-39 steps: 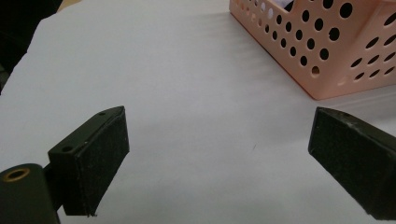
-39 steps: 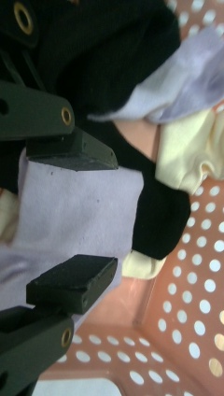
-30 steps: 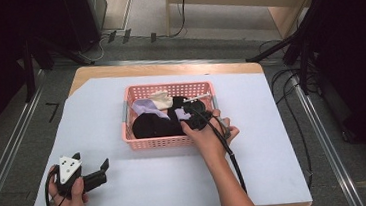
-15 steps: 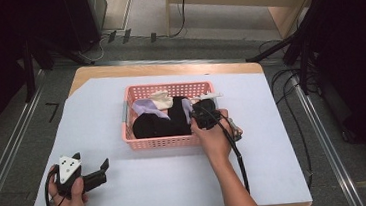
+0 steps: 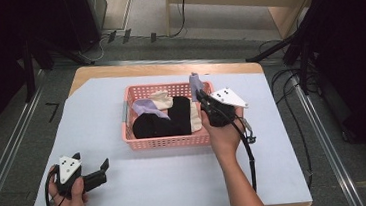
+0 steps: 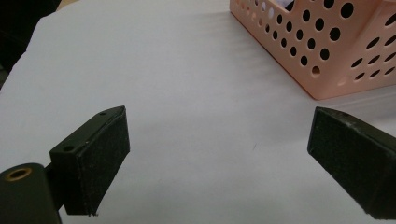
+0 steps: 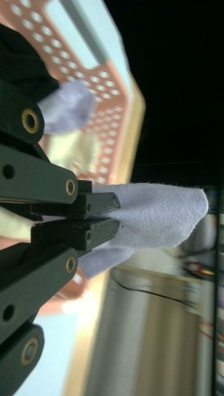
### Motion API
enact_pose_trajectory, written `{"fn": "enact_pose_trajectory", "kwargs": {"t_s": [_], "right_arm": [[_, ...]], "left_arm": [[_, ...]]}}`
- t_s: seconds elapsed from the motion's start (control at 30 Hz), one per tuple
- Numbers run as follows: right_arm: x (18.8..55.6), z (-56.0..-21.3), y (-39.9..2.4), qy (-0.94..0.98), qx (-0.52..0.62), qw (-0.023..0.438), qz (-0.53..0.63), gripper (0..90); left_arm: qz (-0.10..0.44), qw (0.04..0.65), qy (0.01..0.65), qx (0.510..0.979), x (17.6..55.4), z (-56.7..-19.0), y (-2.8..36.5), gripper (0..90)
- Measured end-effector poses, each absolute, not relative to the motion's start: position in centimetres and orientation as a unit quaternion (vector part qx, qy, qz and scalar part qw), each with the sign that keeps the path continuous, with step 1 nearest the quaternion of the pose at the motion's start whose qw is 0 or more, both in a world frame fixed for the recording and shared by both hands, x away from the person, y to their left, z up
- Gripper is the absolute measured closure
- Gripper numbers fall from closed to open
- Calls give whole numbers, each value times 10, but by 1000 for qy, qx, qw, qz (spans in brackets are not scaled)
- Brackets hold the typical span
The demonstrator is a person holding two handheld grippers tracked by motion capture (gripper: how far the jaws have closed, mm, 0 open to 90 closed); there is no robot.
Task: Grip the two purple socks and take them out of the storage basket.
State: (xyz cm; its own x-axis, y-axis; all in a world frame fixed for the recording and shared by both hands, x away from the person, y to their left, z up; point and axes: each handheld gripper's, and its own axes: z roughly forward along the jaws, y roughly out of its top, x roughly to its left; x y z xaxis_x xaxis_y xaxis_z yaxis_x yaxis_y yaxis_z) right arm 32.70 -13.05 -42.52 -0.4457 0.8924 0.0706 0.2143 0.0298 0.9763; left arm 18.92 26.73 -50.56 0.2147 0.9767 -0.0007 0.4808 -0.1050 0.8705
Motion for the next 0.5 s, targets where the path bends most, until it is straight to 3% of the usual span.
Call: {"fn": "enact_pose_trajectory", "kwargs": {"t_s": [0.17, 0.5], "right_arm": [[322, -424, -149, 619, 427, 349, 559, 876], [319, -443, -196, 602, 481, 366, 522, 871]], "left_arm": [[319, 394, 540, 672, 189, -506, 267, 64], [318, 392, 541, 672, 189, -506, 267, 65]]}}
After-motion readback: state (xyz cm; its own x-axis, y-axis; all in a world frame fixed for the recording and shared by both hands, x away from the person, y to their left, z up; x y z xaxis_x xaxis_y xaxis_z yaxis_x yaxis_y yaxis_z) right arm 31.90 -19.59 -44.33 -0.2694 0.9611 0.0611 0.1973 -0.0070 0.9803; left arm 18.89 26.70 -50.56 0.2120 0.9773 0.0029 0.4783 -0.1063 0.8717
